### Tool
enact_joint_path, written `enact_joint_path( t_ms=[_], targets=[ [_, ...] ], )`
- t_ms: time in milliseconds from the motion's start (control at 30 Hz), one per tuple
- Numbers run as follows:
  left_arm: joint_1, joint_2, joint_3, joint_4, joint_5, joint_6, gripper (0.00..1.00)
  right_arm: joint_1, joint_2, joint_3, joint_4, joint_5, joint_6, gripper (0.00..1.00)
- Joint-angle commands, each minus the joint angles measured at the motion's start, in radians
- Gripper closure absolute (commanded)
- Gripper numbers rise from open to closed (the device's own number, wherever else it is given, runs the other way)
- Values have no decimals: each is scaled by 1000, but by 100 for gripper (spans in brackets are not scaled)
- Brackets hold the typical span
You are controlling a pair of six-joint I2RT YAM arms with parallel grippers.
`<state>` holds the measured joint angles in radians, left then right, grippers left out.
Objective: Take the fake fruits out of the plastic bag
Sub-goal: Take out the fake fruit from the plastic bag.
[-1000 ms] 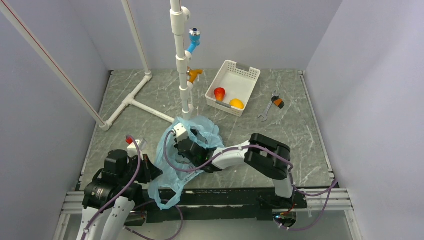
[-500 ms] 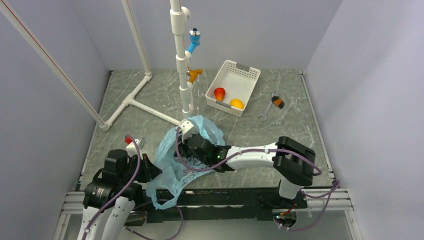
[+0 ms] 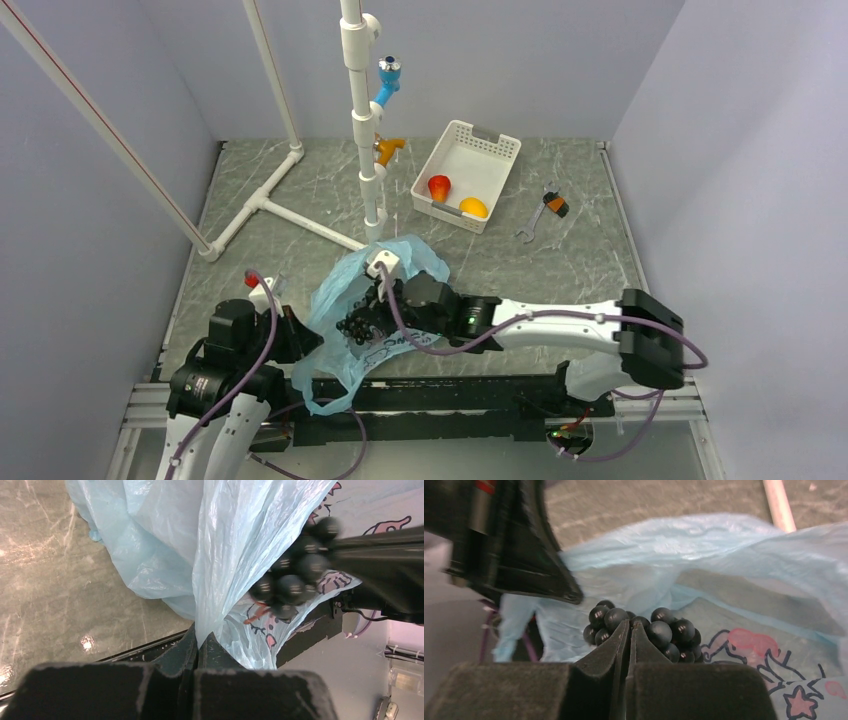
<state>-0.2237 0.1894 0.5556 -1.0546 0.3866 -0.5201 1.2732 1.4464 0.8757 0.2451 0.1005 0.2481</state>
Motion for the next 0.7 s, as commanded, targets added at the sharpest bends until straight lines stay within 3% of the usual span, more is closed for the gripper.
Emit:
enact_joint_path(
  t_ms=[0, 333, 667],
  targets=[
    [4, -17, -14, 29, 1, -23, 100, 3, -135, 16, 18, -58, 36, 100],
    [4, -11, -16, 28, 1, -22, 100, 3, -220, 128, -25, -74, 59, 100],
    [4, -10, -16, 28, 5, -20, 100, -9, -221, 354, -117, 15, -69, 100]
  ],
)
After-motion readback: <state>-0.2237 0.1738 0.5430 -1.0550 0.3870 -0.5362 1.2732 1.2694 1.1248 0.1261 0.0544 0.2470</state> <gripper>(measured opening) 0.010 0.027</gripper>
